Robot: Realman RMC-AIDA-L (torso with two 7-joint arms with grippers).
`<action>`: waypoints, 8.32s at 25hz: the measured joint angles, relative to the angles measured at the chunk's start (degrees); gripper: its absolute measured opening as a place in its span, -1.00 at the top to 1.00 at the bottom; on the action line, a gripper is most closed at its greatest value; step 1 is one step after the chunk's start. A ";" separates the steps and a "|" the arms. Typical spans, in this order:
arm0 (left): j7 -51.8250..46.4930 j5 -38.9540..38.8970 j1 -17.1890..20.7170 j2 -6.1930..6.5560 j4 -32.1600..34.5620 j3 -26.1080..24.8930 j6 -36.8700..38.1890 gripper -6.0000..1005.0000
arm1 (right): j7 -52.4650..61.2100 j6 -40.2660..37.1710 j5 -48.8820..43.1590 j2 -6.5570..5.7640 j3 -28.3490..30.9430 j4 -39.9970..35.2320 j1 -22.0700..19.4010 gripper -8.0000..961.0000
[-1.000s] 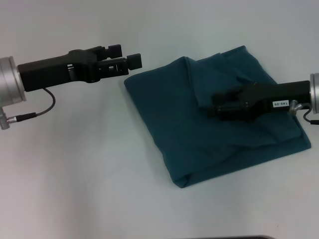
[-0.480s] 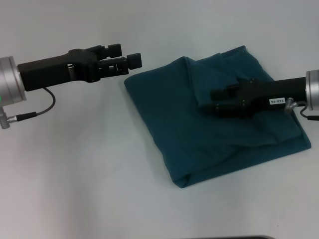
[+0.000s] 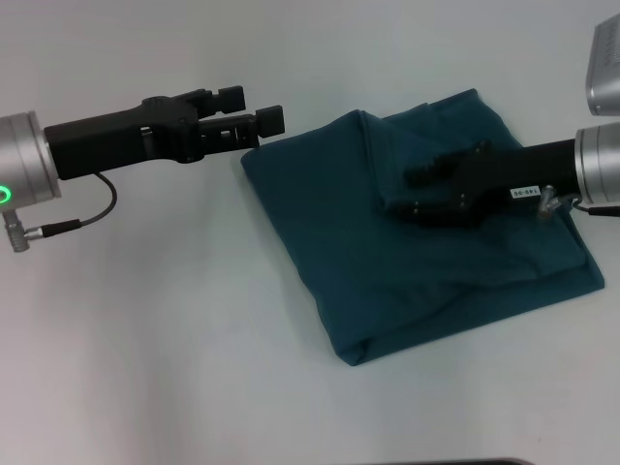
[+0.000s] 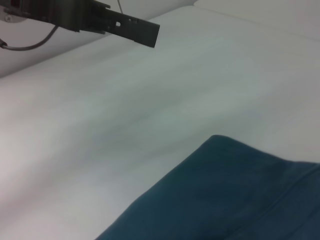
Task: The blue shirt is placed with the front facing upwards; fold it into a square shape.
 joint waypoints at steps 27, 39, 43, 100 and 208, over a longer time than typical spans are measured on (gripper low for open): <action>0.07 -0.20 0.00 -0.74 0.12 -0.51 -2.10 -0.93 | 0.85 4.50 -0.25 0.10 -11.82 -5.34 -0.11 0.02; 0.31 -0.35 -0.03 -0.74 0.12 -0.83 -2.09 -0.93 | 0.85 5.37 2.71 0.07 -10.98 -6.55 -1.53 0.91; 0.60 -0.38 -0.01 -0.89 0.12 -1.42 -2.06 -0.93 | 0.88 7.40 4.83 -0.01 -8.58 -6.80 -2.71 0.93; -14.64 11.83 -5.42 1.12 7.32 -2.23 -4.90 -0.93 | 8.59 -4.26 5.02 -1.69 21.73 -12.25 -8.98 -0.30; -40.43 26.89 -16.56 -2.32 15.06 3.28 -4.49 -0.75 | 9.97 -5.83 4.01 -3.43 21.76 -15.54 -9.95 -0.29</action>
